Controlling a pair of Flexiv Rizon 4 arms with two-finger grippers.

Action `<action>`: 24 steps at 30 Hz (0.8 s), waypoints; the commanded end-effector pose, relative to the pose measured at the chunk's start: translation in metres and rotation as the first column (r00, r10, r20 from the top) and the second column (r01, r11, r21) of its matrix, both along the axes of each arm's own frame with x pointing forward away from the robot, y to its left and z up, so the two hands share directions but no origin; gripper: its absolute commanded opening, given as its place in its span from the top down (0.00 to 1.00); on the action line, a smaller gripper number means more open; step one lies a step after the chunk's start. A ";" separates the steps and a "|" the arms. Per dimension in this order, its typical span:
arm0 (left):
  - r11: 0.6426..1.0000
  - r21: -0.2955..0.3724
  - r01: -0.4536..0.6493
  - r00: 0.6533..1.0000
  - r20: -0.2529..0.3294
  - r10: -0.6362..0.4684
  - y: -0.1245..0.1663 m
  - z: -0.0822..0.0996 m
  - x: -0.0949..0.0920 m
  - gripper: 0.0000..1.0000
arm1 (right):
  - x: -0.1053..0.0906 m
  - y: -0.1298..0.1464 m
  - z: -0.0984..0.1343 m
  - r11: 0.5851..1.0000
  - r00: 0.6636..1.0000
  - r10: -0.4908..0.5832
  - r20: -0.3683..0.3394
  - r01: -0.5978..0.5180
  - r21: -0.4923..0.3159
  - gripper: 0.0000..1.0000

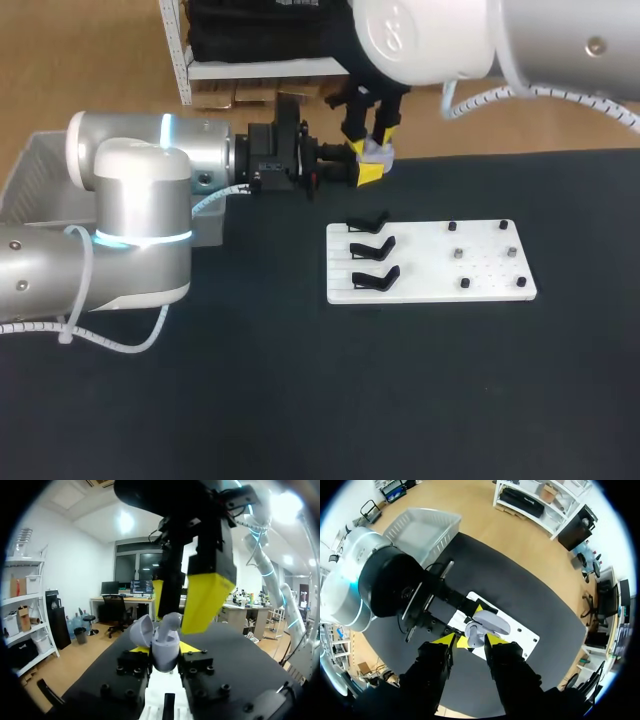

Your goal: Pick up each earbud case from the left stands, insert the matching earbuds, close the lid, and place the case in the box.

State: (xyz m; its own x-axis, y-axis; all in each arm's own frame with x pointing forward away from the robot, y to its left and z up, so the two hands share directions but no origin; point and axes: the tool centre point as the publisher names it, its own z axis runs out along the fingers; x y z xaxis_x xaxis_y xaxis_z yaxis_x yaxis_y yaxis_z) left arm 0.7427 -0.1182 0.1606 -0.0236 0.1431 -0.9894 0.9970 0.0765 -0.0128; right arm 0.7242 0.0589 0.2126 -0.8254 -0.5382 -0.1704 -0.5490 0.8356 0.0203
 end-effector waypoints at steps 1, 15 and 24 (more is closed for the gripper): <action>1.000 -0.008 -0.005 1.000 0.007 0.006 0.000 -0.002 -0.002 1.00 | -0.003 0.000 0.004 1.000 1.000 -0.002 0.010 0.002 0.005 0.65; 1.000 -0.008 -0.005 1.000 0.007 0.006 0.000 -0.002 -0.002 1.00 | -0.014 -0.013 0.024 0.998 0.998 -0.049 0.027 0.048 0.045 0.66; 1.000 -0.008 -0.005 1.000 0.007 0.006 0.000 -0.002 -0.002 1.00 | -0.033 -0.016 0.011 0.997 0.998 -0.056 -0.024 0.057 0.055 0.78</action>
